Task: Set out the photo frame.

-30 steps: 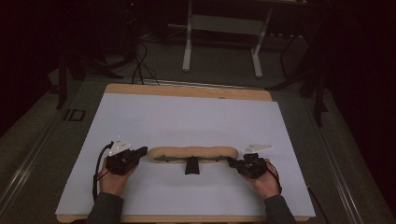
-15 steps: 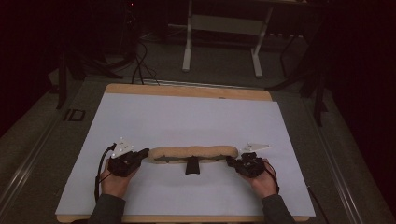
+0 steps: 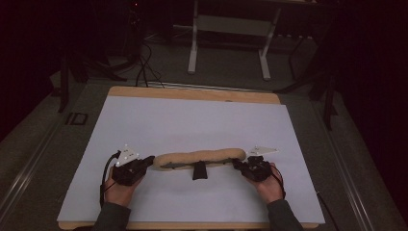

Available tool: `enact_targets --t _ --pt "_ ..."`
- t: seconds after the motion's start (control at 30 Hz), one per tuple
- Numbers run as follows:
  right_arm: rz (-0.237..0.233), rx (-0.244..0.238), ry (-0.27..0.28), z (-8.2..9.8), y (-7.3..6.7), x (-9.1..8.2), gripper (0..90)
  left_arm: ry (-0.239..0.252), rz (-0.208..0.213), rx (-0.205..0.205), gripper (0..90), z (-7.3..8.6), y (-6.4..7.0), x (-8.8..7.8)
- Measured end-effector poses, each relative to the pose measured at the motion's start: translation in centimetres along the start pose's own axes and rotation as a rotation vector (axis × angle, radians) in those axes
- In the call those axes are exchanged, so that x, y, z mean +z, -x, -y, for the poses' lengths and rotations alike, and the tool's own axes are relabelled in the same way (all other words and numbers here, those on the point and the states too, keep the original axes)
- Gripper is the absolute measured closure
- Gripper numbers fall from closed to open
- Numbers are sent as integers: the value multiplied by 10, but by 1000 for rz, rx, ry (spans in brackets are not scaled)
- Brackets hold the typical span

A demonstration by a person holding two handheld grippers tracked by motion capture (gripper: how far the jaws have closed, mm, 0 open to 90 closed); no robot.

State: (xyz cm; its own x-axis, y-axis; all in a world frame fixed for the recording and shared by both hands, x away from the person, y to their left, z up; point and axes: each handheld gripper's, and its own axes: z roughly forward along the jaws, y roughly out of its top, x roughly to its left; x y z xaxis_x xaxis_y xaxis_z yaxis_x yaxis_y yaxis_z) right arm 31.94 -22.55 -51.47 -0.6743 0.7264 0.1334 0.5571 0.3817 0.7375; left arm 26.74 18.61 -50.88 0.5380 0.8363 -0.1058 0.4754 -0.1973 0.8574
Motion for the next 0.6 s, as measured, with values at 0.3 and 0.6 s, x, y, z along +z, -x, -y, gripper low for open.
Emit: enact_targets --t 0.3,0.6 --pt "2 2 26 -2 -2 -1 899 -5 -4 12 900 1 7 -3" --pt "7 2 37 -4 -5 0 899 -5 3 6 900 2 11 -4"
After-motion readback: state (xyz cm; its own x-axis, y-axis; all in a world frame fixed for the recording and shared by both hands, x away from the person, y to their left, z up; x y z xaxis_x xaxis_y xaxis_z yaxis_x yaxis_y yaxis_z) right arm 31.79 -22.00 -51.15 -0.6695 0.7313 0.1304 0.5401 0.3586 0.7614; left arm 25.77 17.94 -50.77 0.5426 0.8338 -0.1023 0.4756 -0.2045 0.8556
